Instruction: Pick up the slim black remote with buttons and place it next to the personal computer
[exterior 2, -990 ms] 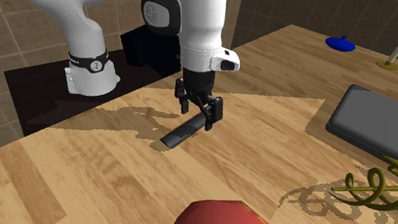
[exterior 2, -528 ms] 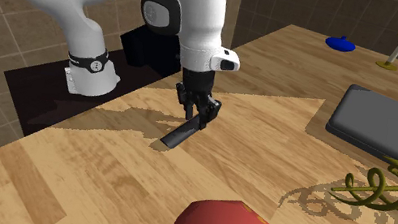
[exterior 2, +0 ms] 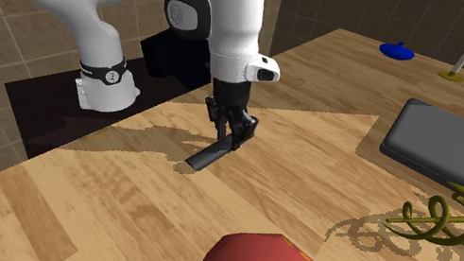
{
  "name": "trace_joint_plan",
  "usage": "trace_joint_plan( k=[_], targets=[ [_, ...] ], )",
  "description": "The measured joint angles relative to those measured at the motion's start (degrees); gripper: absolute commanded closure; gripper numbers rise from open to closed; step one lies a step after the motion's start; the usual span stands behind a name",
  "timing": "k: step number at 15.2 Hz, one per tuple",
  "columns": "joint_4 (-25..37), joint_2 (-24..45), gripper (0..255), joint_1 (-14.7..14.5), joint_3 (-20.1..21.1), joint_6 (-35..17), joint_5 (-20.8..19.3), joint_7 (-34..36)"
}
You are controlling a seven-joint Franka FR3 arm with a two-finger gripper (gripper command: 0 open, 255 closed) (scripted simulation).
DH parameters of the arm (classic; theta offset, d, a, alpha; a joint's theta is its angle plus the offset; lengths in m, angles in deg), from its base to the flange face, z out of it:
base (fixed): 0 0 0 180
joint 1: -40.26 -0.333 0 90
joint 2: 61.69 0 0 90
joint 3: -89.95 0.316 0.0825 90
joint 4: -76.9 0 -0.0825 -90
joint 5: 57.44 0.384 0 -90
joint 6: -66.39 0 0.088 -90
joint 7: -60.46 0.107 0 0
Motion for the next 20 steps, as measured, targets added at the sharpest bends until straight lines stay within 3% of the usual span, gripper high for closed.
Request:
trace_joint_plan(
  k=[20],
  targets=[
    [4.1, -13.4, 255, 0.3, 0.3, 17.4, -1.4, 1.0]
  ],
)
